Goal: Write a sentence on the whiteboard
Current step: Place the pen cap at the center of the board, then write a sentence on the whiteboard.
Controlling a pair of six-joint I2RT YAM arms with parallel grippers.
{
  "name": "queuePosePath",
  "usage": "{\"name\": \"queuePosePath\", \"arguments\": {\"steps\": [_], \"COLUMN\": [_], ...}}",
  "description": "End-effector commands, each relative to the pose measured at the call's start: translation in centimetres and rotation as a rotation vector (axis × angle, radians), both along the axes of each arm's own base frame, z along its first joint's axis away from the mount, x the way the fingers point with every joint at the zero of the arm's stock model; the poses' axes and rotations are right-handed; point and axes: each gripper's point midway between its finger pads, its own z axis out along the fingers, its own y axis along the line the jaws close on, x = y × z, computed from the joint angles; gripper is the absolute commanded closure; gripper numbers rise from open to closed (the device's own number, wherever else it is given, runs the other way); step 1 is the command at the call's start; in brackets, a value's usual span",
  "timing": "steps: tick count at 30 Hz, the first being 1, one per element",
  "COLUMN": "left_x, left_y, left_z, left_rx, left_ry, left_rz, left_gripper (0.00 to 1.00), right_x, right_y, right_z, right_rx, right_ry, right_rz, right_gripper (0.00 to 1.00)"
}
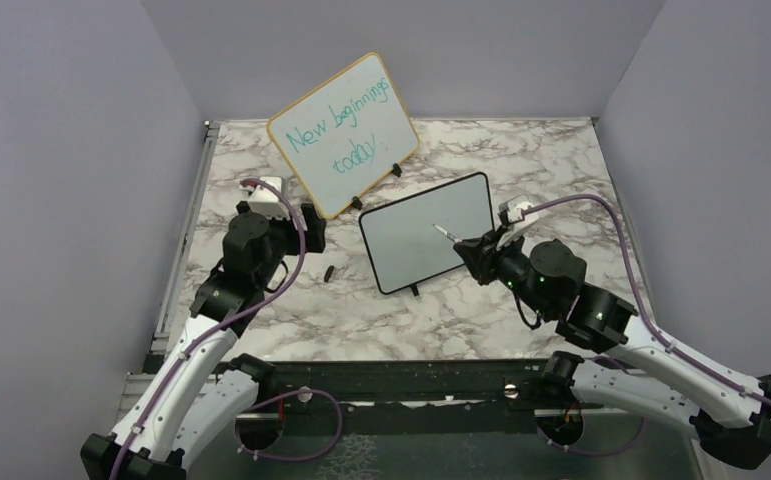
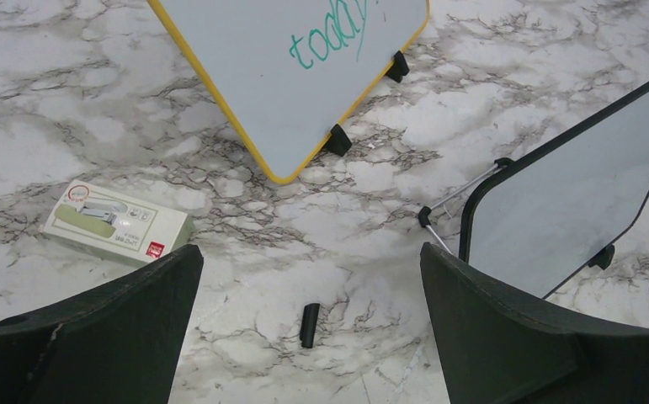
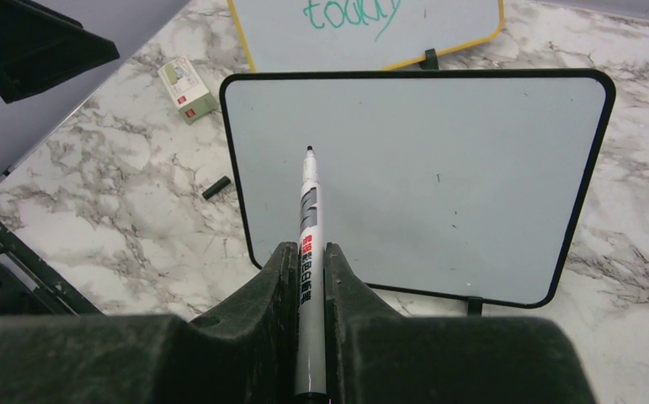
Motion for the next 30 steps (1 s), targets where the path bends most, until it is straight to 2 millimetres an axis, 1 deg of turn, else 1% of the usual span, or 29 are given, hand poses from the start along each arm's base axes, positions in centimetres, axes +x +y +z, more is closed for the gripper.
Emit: {"name": "queuePosePath", "arguments": {"steps": [1, 4, 7, 9, 12, 17, 20, 22, 23, 25, 30], "left_x": [0.2, 0.7, 1.7, 2.3, 3.6, 5.0, 5.6, 5.8, 6.0, 5.8, 5.6], "left_y": [-1.3, -2.1, -3.1, -4.8, -6.5, -8.7, -9.4, -9.8, -9.8, -10.5, -12.1], "left_z": [0.3, 0.4, 1.2, 2.1, 3.5, 3.8, 4.1, 4.4, 4.3, 4.1, 2.4], "left_rx": [-0.023, -0.038, -0.026, -0.029, -0.035, -0.033, -0.062, -0.116, -0.149, -0.203, -0.249], "left_ry": [-0.035, -0.023, -0.016, -0.044, -0.078, -0.051, -0.061, -0.065, -0.057, -0.034, 0.041], "left_rz": [-0.075, -0.100, -0.139, -0.227, -0.302, -0.446, -0.514, -0.580, -0.612, -0.696, -0.830], "left_gripper": [0.01, 0.01, 0.02, 0.07, 0.08, 0.08, 0.08, 0.09, 0.11, 0.15, 0.23], "right_x": [-0.1, 0.0, 0.2, 0.5, 0.8, 1.4, 1.7, 2.0, 2.1, 2.3, 2.6], "right_y": [0.7, 0.8, 0.7, 0.7, 0.7, 0.8, 0.9, 0.8, 0.8, 0.8, 1.4], "right_z": [0.1, 0.2, 0.2, -0.1, -0.4, -0.6, -0.5, -0.5, -0.4, -0.4, -1.2], "right_rx": [0.024, 0.009, -0.021, -0.050, -0.085, -0.134, -0.152, -0.167, -0.172, -0.187, -0.218], "right_ry": [-0.002, -0.005, -0.003, -0.005, -0.011, -0.015, -0.019, -0.023, -0.027, -0.032, -0.019], "right_rz": [0.026, 0.025, 0.019, 0.013, 0.006, -0.004, -0.011, -0.023, -0.026, -0.029, -0.014], "right_gripper": [1.00, 1.00, 1.00, 1.00, 1.00, 0.99, 0.99, 1.00, 1.00, 1.00, 1.00]}}
